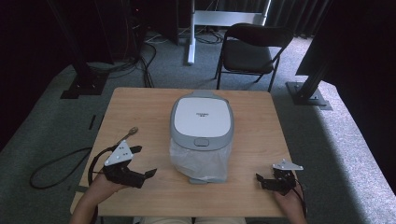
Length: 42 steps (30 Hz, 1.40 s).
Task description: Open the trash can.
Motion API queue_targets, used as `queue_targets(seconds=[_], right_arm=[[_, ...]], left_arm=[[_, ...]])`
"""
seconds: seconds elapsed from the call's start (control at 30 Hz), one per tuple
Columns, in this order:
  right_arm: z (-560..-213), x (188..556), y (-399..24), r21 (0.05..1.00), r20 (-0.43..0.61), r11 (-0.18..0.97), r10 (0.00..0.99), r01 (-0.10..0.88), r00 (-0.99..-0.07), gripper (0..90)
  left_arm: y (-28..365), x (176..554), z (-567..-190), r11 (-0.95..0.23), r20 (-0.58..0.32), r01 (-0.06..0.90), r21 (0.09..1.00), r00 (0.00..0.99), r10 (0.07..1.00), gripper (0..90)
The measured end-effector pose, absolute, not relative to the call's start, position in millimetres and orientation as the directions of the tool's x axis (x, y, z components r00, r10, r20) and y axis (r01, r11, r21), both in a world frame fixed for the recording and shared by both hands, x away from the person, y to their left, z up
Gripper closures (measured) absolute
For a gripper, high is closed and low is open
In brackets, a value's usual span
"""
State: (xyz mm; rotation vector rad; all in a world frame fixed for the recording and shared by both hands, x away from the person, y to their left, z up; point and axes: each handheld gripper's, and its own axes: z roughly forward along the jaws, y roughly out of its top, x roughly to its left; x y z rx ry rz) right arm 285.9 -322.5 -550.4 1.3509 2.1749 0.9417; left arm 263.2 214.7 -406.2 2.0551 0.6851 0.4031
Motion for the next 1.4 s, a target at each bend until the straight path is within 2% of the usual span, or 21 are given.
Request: queue_targets(seconds=[0.5, 1.13, 1.4], right_arm=[[-550.5, 286.0, -322.6, 0.727, 0.006, 0.302, 0.895, 0.616, -0.447, 13.2], [-550.5, 286.0, -322.6, 0.727, 0.006, 0.302, 0.895, 0.616, -0.446, 13.2], [-550.5, 286.0, -322.7, 0.727, 0.007, 0.302, 0.895, 0.616, -0.447, 13.2]], left_arm=[[189.2, 265.8, -370.6, -0.421, 0.047, 0.222, 0.880, 0.840, 0.541, 5.0], [162.6, 274.0, -333.7, -0.389, 0.048, 0.165, 0.907, 0.875, 0.483, 6.1], [138.4, 281.9, -327.7, -0.382, 0.050, 0.135, 0.914, 0.898, 0.437, 17.7]])
